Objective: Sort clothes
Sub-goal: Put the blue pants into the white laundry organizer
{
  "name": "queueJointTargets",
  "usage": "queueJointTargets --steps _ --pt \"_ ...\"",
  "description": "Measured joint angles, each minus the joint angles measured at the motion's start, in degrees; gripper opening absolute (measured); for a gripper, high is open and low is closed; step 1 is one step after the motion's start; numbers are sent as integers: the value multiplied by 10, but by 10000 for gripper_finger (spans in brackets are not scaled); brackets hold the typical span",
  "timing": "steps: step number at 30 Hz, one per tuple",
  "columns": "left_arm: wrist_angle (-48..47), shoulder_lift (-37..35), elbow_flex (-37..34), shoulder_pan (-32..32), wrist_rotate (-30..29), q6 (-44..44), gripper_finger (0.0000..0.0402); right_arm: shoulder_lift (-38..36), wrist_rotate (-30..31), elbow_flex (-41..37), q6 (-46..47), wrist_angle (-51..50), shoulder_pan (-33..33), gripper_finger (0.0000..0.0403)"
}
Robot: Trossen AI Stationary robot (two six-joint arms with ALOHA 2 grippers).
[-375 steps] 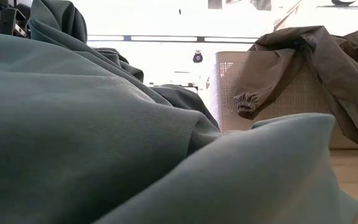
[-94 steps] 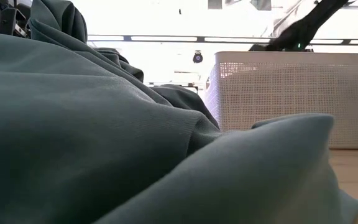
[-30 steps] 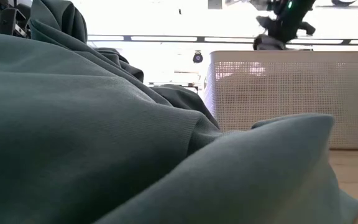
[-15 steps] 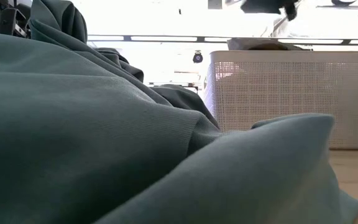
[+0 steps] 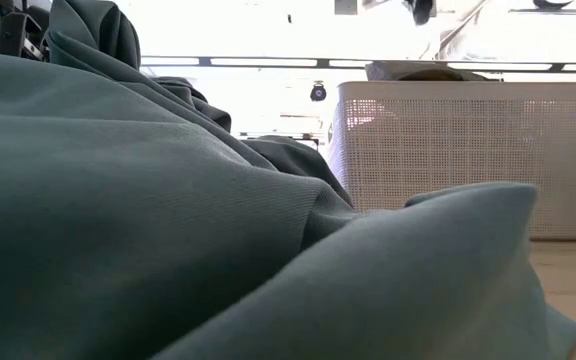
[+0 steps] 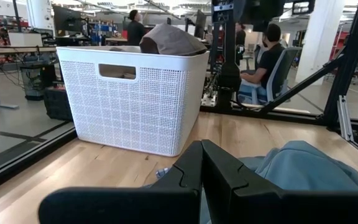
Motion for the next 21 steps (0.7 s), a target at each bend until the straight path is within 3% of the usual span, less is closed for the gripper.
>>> queueJointTargets --steps 5,11,21 --pt "0 0 0 0 0 0 1 50 -19 5 7 77 0 88" --pt "0 0 0 0 0 0 1 106 -20 64 5 59 1 136" --pt "0 0 0 0 0 0 1 197 -68 245 18 -180 1 214"
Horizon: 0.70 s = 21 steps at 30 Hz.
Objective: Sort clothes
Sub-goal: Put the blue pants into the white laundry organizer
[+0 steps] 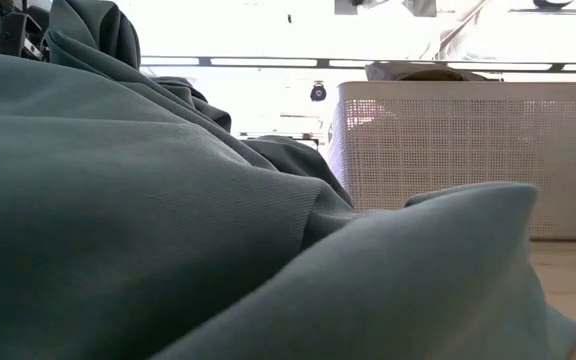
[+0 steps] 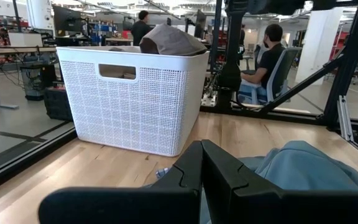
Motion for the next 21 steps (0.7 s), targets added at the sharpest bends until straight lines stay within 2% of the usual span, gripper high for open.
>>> queueJointTargets --steps 5,10,17,21 --pt "0 0 0 0 0 0 1 65 -53 73 4 -71 0 228" --pt "0 0 0 0 0 0 1 141 -100 124 12 -88 -2 230" --pt "0 0 0 0 0 0 1 262 -114 233 -27 -88 -26 230" --pt "0 0 0 0 0 0 1 343 -186 324 -29 -93 -51 230"
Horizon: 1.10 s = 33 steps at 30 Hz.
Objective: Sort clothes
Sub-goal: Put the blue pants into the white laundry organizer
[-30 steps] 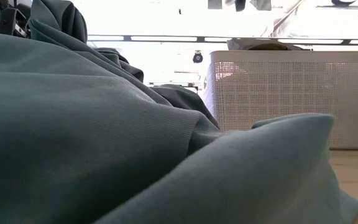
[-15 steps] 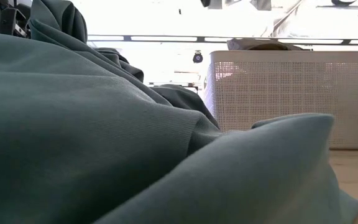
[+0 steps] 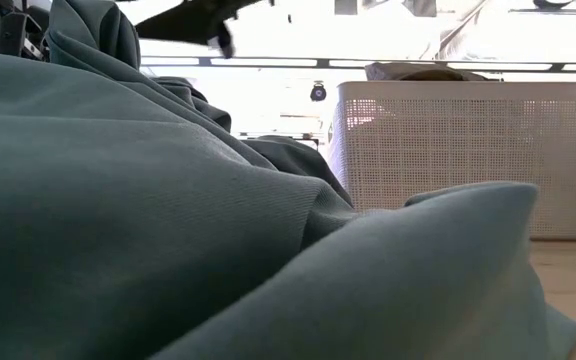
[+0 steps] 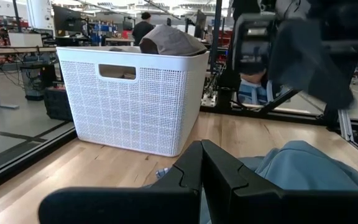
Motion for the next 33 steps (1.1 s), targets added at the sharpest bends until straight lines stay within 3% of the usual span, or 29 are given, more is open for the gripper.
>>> queueJointTargets --steps 4,14,17,21,26,33 --pt "0 0 0 0 0 0 1 83 -46 99 0 -57 -11 230" --pt "0 0 0 0 0 0 1 275 -29 317 -9 -345 -34 229" --pt "0 0 0 0 0 0 1 299 -58 347 8 -393 -56 217" --pt "0 0 0 0 0 0 1 301 -63 344 -5 -401 -80 155" --pt "0 0 0 0 0 0 1 308 -29 342 -33 -437 -94 22" --pt "0 0 0 0 0 0 1 274 -11 343 -35 -458 -79 5"
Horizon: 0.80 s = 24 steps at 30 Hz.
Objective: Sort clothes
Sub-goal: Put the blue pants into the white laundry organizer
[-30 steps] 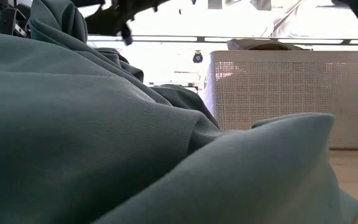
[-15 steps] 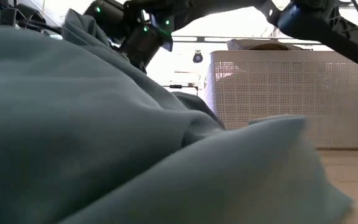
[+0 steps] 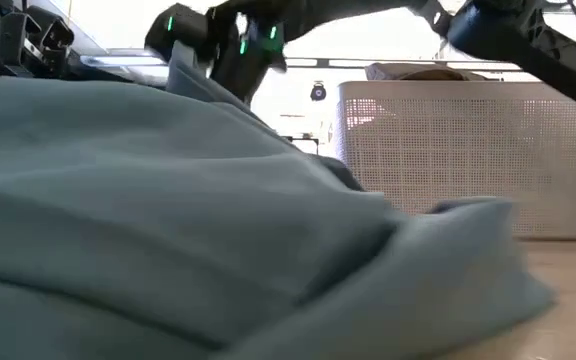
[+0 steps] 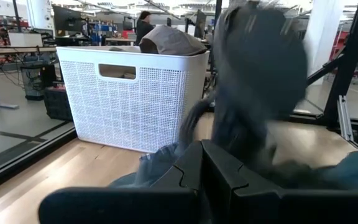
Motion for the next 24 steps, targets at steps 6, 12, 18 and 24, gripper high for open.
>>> queueJointTargets --steps 6,12,18,24 --pt "0 0 0 0 0 0 1 -146 93 3 -15 4 40 4" --pt "0 0 0 0 0 0 1 -301 309 2 -64 29 86 2" --pt "2 0 0 0 0 0 1 -445 560 4 -273 207 116 1" --pt "0 0 0 0 0 0 1 -536 612 4 -542 501 79 1"
